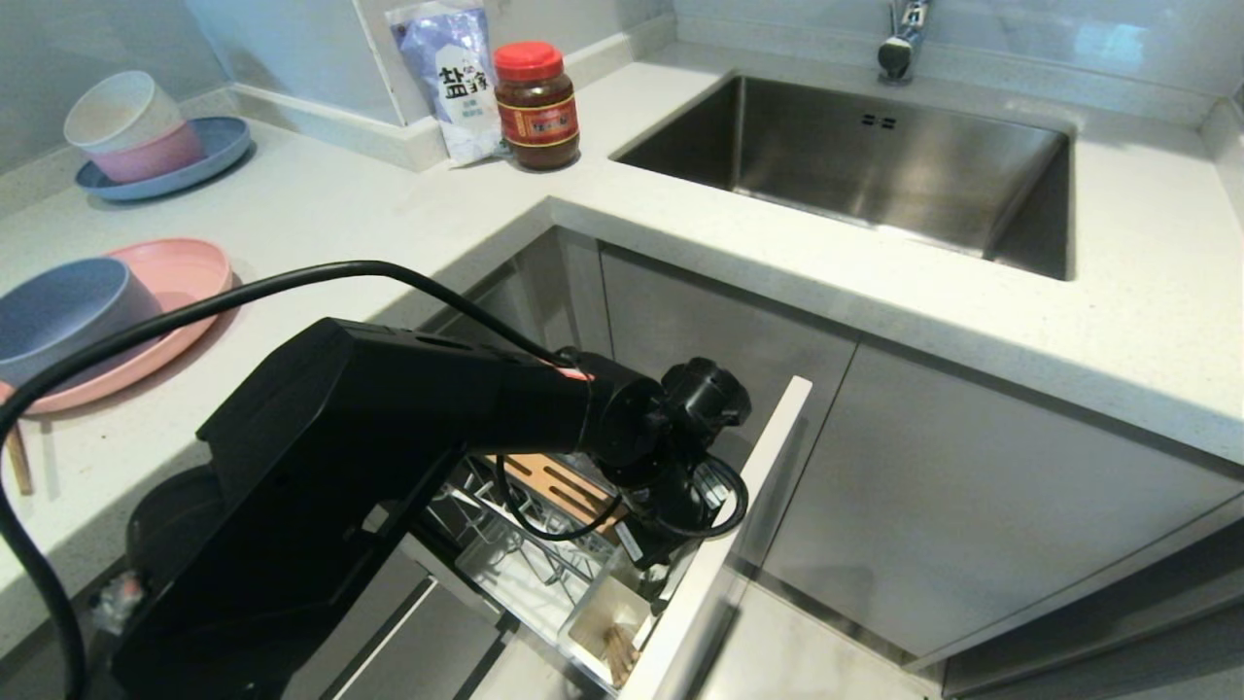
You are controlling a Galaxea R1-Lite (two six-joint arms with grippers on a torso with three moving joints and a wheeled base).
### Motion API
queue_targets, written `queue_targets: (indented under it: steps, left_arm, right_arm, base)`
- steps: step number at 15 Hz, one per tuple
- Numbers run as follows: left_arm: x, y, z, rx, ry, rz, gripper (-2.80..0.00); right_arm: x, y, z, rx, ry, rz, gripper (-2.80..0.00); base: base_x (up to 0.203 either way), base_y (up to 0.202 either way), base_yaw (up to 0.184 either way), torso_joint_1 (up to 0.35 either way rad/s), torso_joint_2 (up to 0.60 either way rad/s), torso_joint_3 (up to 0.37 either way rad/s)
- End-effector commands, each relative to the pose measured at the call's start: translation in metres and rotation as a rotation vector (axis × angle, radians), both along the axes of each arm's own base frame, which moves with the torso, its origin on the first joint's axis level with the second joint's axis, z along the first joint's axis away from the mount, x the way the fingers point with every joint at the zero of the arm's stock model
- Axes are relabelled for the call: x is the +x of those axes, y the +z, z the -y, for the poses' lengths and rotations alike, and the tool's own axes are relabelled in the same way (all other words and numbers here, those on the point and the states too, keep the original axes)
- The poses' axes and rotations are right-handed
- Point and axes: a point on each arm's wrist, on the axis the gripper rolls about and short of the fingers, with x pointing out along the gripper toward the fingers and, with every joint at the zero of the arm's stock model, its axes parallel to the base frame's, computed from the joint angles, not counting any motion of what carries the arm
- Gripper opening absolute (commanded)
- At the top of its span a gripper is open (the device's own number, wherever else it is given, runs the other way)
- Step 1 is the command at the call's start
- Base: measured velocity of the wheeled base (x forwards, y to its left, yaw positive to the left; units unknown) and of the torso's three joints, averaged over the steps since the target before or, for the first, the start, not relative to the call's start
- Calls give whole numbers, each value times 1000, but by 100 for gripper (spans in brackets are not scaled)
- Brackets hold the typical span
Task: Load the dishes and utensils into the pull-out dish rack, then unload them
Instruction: Take the fork out of the cupboard
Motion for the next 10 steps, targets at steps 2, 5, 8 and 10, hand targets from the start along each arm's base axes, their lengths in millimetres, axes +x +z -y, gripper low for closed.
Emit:
queue_targets:
  steps: [2,5,8,10]
  left_arm:
    - [-1,-1,1,2,4,-4,-280]
    - [-3,0,2,2,-2,-5,-280]
    - [-4,0,2,3,-4,-5,-280]
    - [-5,5,1,-1,-5,0,-280]
  right_arm:
    - [0,0,0,0,-1,3,-280]
    - [0,0,0,0,1,3,-280]
    - [0,0,0,0,0,3,-280]
    - [0,0,0,0,1,2,-280]
  base:
    - [0,0,0,0,0,0]
    - [0,0,0,0,0,0]
    - [0,0,0,0,0,0]
    - [0,0,0,0,0,0]
